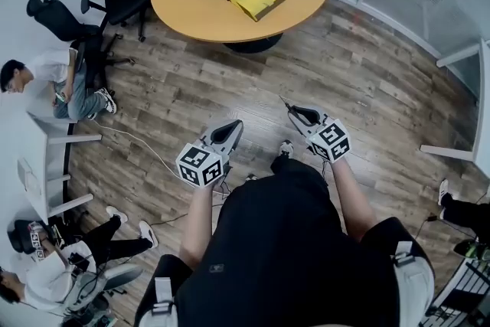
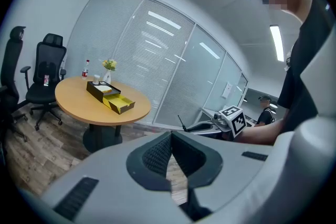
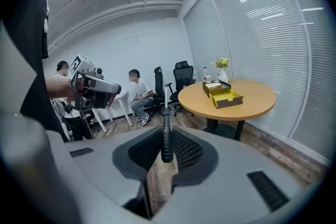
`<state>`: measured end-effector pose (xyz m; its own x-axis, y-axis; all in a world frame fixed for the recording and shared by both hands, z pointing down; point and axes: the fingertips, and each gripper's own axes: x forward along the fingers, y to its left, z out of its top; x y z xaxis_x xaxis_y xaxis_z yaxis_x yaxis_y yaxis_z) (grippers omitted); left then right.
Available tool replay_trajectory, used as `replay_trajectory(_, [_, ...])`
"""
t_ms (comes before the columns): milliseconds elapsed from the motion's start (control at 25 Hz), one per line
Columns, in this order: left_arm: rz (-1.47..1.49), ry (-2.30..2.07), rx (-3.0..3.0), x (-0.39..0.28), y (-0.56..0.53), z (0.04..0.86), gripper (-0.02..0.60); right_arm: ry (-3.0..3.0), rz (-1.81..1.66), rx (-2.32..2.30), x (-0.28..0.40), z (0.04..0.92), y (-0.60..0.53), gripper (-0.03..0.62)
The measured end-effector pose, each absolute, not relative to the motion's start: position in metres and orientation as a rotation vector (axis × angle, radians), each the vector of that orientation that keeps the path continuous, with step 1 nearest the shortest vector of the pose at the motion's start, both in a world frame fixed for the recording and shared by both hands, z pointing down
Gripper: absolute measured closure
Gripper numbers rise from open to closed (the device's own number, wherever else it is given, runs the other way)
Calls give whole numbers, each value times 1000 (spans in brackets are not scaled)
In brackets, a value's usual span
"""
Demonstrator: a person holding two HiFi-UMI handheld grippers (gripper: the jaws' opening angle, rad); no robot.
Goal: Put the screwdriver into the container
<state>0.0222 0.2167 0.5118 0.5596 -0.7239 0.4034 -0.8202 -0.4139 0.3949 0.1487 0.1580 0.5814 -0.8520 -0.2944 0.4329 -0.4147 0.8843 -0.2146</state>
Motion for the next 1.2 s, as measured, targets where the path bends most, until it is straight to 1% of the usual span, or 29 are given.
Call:
replay_trajectory(240, [239,-1298,2181,19,198,517,577,-2681,429,464,149,583,129,537])
replay_trajectory(480, [212,-1315,2212,36,166,511,577,-2686,407,444,159,584,99,537])
replay_trajectory(600, [177,-1317,2201,27,152,508,577,-2688,394,449,160,580,89,537])
replay_trajectory(720, [225,-1332,2215,16,145,508,577,-2683,403,461,158,579,87,537])
replay_trajectory(960, [219,-1284,2178,2,148,530,577,-2640,424,479,147,587,91,537])
replay_trajectory(1200, [226,-1187,2239,-21,124,528,577,-2613,444,568,120,587,76,537])
